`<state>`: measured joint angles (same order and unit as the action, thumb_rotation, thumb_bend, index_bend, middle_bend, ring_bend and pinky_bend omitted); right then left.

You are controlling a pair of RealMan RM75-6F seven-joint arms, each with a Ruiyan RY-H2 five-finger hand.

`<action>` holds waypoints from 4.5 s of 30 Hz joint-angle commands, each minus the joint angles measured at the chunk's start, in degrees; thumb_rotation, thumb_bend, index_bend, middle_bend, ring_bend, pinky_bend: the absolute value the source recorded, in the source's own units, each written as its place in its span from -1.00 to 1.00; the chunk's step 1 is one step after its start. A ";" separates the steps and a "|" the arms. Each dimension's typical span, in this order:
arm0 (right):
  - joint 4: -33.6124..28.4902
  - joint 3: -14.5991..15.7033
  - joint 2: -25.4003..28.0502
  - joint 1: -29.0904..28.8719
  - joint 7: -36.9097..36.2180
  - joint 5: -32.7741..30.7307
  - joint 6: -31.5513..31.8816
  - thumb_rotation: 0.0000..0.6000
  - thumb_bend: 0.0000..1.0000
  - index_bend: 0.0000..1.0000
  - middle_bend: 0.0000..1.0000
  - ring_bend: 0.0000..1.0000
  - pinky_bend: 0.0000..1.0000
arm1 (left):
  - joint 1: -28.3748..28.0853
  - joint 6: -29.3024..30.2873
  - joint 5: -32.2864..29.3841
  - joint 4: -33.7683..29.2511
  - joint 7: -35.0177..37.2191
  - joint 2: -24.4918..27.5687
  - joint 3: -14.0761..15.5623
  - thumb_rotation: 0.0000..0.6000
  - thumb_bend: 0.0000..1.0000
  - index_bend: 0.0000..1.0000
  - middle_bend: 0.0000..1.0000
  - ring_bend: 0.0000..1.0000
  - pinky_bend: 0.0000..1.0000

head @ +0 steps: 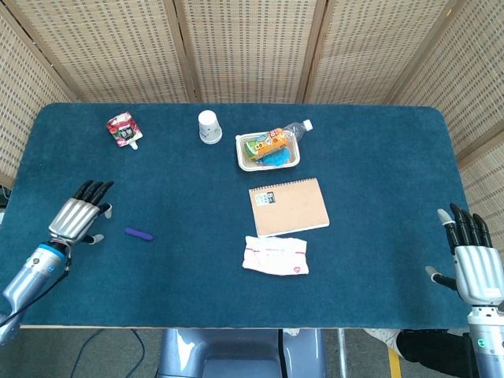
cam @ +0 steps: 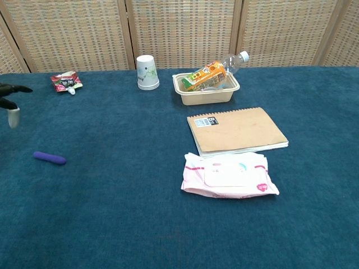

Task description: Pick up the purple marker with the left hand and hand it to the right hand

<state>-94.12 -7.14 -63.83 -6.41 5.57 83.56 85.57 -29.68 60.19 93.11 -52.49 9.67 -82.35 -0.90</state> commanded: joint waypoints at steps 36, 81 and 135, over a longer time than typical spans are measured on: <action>-0.30 0.54 0.80 -0.28 -1.57 -0.40 -1.43 1.00 -1.00 -0.87 -1.00 -1.00 -1.00 | -4.54 -4.37 -1.73 6.22 -1.76 -8.70 3.15 1.00 -0.27 0.02 -1.00 -1.00 -1.00; -0.36 0.68 1.23 -0.32 -2.78 -0.51 -1.73 1.00 -1.00 -0.86 -1.00 -1.00 -1.00 | -5.56 -8.01 -5.73 5.21 -6.09 -9.50 2.84 1.00 -0.17 0.14 -1.00 -1.00 -1.00; -4.82 -2.74 9.24 -8.98 -25.93 1.70 -13.49 1.00 -0.92 -0.28 -0.91 -1.00 -1.00 | -12.82 -5.54 -10.12 -17.73 10.70 -11.78 -7.66 1.00 -0.03 0.44 -1.00 -1.00 -1.00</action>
<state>-97.63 -8.88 -56.31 -13.42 -17.19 84.41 74.14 -41.29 55.91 84.21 -68.91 21.56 -92.94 -7.38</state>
